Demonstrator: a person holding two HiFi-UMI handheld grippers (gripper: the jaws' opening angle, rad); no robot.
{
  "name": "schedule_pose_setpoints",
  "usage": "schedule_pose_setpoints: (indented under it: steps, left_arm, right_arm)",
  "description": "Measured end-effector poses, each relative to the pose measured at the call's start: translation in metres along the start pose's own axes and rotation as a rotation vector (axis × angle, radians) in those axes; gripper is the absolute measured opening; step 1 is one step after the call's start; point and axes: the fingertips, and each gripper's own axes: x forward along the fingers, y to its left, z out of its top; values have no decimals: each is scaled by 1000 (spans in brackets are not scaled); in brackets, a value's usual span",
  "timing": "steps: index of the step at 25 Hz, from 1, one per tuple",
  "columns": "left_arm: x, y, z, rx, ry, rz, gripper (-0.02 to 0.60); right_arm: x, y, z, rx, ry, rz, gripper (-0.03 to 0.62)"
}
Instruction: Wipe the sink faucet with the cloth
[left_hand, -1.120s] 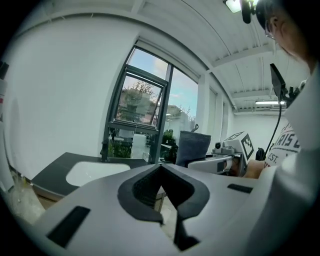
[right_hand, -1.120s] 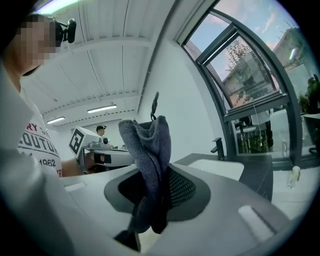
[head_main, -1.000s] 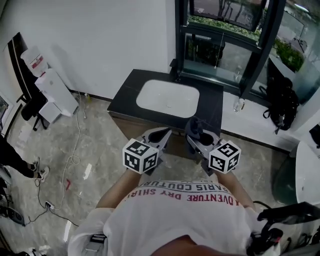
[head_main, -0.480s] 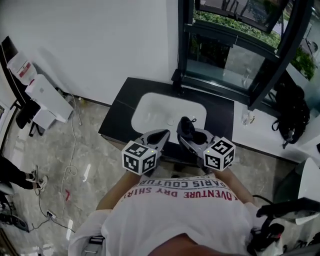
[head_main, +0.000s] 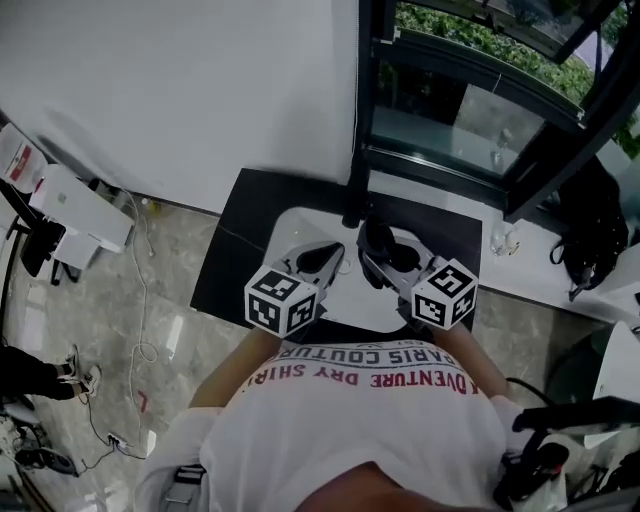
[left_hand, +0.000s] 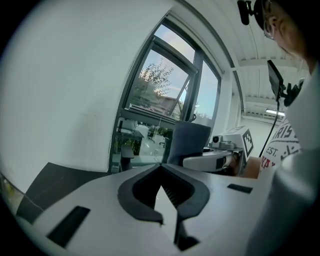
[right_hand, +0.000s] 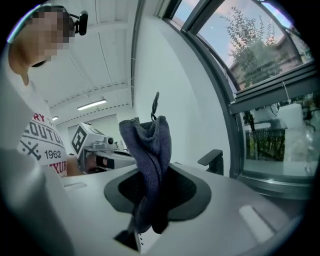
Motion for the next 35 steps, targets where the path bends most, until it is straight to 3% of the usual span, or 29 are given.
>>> schedule_pose_setpoints:
  steps: [8, 14, 27, 30, 35]
  left_arm:
    - [21, 32, 11, 21, 45, -92, 1]
    - [17, 44, 13, -1, 39, -124, 2]
    - [10, 71, 11, -1, 53, -93, 2]
    - [12, 76, 5, -12, 70, -81, 2]
    - [18, 86, -6, -36, 99, -59, 2]
  right_arm:
    - [26, -30, -2, 50, 4, -106, 78]
    - [39, -53, 0, -153, 109, -227, 78]
    - [96, -143, 73, -618, 205, -376, 78]
    - [114, -170, 66, -661, 280, -402, 78]
    - [144, -195, 41, -611, 351, -374, 78]
